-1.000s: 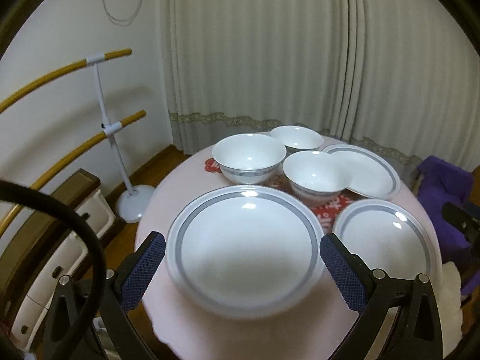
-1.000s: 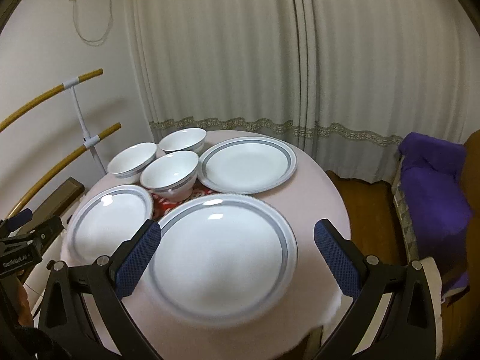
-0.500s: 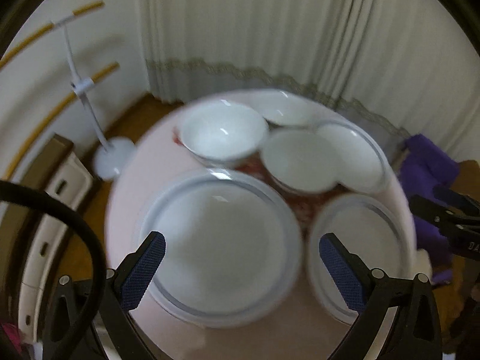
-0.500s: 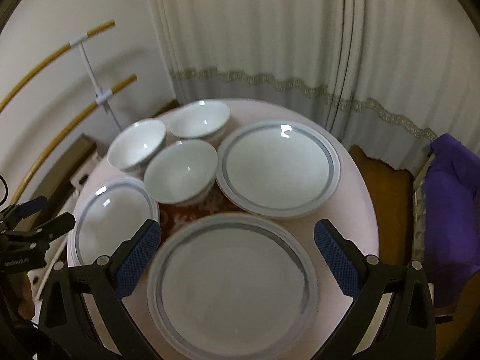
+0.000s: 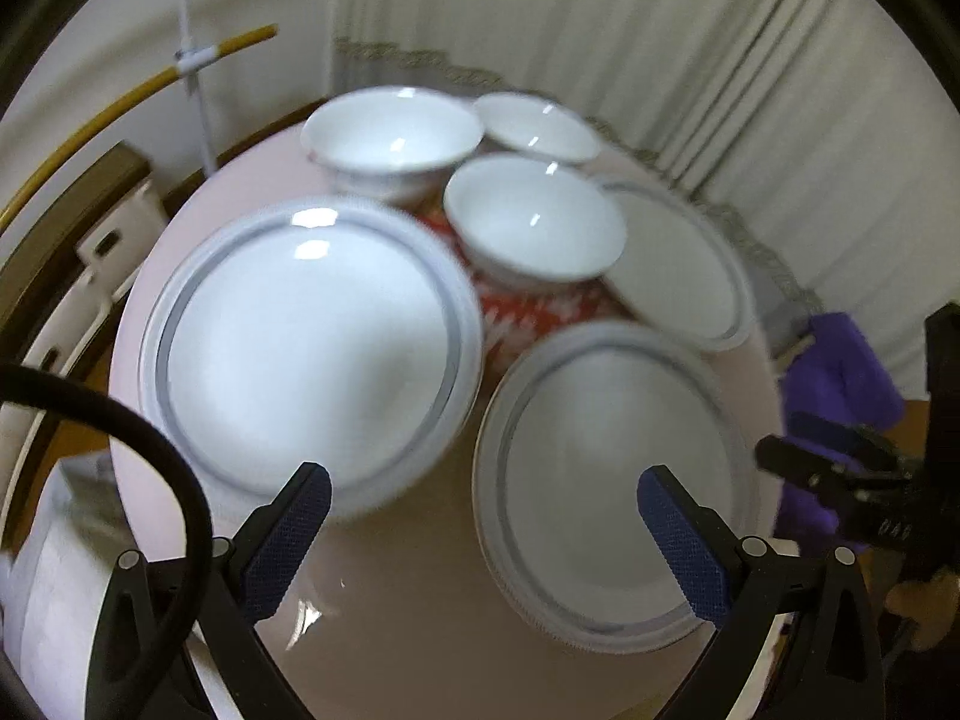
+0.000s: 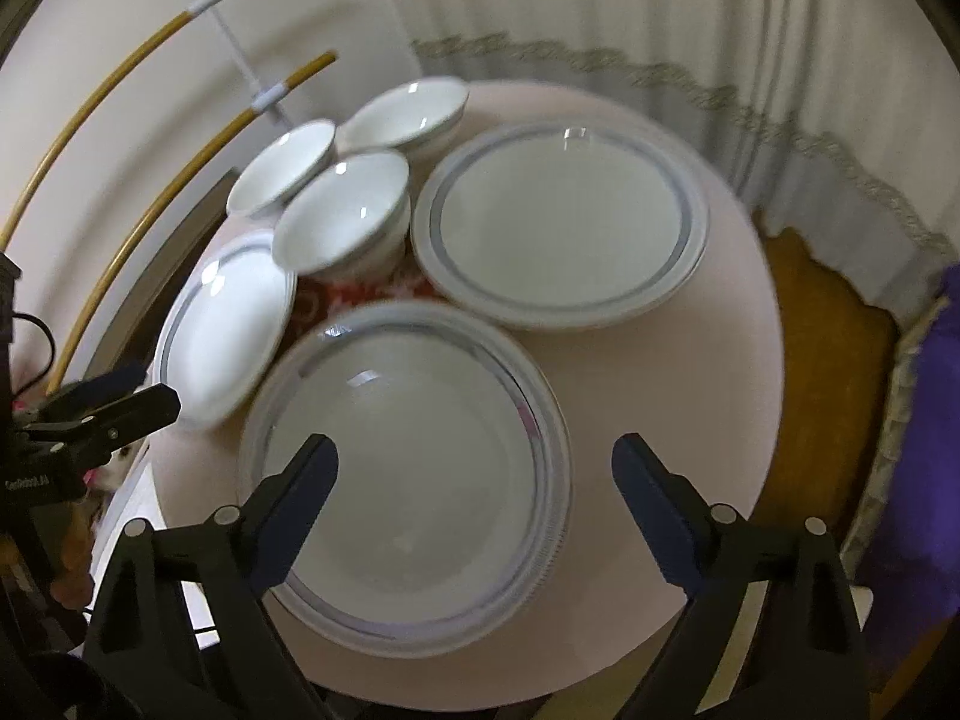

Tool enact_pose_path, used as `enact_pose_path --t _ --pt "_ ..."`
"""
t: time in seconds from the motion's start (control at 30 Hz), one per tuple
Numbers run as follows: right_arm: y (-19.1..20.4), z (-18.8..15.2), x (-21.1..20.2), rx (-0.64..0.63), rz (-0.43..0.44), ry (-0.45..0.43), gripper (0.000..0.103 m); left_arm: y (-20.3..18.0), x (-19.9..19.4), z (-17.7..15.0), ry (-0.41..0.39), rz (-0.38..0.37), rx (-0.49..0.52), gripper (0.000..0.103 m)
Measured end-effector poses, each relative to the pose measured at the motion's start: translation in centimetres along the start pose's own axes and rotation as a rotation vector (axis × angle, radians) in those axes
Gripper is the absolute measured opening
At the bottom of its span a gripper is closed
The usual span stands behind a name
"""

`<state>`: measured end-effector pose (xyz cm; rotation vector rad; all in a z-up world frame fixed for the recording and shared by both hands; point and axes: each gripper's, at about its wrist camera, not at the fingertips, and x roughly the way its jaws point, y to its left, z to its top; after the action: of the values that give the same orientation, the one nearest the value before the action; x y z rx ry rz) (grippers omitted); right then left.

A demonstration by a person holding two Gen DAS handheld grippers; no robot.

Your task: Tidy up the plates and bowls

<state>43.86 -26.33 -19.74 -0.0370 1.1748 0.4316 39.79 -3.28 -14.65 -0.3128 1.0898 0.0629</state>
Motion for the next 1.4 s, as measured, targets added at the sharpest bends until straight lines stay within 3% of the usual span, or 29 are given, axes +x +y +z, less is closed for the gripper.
enact_pose_path --t 0.1,0.43,0.77,0.93,1.13,1.23,1.4 --pt "-1.4 0.0 0.8 -0.027 0.034 0.028 0.090 -0.7 0.7 -0.7 -0.015 0.020 -0.003 0.101" --pt "-4.5 0.4 3.7 -0.011 0.130 0.079 0.085 -0.8 3.1 -2.6 0.009 -0.016 -0.092 0.101" --pt "-5.6 0.6 4.9 -0.004 0.220 0.084 0.082 -1.0 6.1 -2.1 0.044 -0.054 -0.124 0.101" --pt "-5.7 0.5 5.0 0.001 0.280 0.081 0.064 -0.9 7.1 -1.6 0.051 -0.077 -0.127 0.100" --pt "-6.3 0.4 5.7 0.034 0.338 0.082 0.044 -0.9 7.9 -1.6 0.058 -0.082 -0.109 0.087" --pt "-6.2 0.5 6.2 0.044 0.358 0.089 0.036 -1.0 8.1 -1.4 0.050 -0.044 -0.094 0.058" --pt "-6.0 0.5 6.5 0.033 0.366 0.096 0.031 -1.1 8.3 -1.0 0.052 -0.039 -0.093 0.045"
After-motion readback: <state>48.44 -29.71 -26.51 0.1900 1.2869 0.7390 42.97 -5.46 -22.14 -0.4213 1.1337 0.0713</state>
